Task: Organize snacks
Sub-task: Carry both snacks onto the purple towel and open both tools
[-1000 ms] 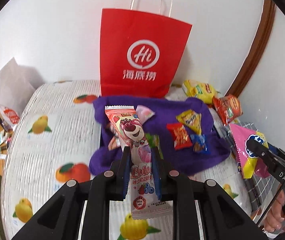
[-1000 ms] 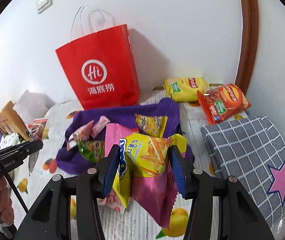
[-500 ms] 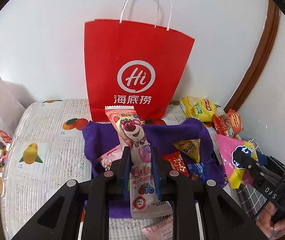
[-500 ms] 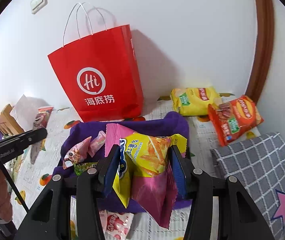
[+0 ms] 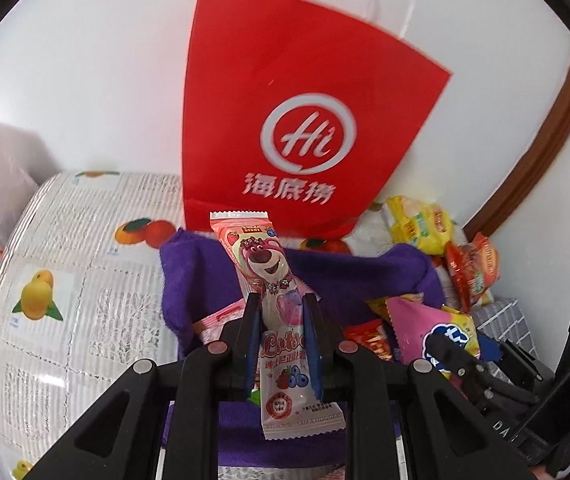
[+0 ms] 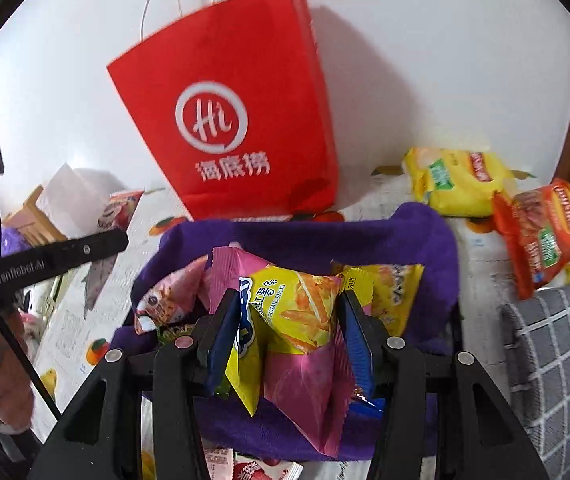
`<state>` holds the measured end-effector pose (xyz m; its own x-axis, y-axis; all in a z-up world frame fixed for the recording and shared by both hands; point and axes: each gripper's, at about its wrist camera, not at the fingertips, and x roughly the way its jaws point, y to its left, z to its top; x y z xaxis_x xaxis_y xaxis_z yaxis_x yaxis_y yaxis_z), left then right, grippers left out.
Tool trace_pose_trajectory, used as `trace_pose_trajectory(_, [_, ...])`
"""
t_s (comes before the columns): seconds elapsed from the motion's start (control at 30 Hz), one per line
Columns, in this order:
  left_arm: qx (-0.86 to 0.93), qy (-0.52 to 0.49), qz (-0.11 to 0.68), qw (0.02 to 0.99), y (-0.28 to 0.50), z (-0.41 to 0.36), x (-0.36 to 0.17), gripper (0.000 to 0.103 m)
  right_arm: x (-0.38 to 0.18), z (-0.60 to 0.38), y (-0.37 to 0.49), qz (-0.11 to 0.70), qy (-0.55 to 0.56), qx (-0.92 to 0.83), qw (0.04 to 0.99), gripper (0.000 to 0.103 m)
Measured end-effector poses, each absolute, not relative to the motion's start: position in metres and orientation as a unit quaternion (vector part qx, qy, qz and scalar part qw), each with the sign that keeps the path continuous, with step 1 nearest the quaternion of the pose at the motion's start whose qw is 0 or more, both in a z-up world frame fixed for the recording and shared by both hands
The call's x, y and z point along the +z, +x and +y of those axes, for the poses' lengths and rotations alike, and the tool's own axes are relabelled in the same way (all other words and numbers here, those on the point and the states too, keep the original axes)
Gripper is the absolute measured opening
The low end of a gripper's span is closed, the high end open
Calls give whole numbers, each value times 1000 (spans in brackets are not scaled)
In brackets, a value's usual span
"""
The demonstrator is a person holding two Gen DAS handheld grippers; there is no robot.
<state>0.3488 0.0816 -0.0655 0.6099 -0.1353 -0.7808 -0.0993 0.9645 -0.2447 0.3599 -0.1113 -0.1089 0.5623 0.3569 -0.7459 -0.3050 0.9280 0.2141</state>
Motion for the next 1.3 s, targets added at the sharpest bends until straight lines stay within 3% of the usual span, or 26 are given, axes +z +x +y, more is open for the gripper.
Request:
trace_pose_trajectory(0.4, [-17, -141, 452, 881, 356, 87, -82, 19, -148, -92, 360, 443, -10, 192, 876, 50])
trace_pose_trajectory(0.83, [-34, -139, 465, 874, 359, 77, -93, 19, -152, -92, 359, 433, -15, 192, 881, 52])
trace_pose_trajectory(1.3, [-47, -149, 480, 863, 364, 76, -104, 19, -149, -96, 352, 420, -18, 191, 887, 62])
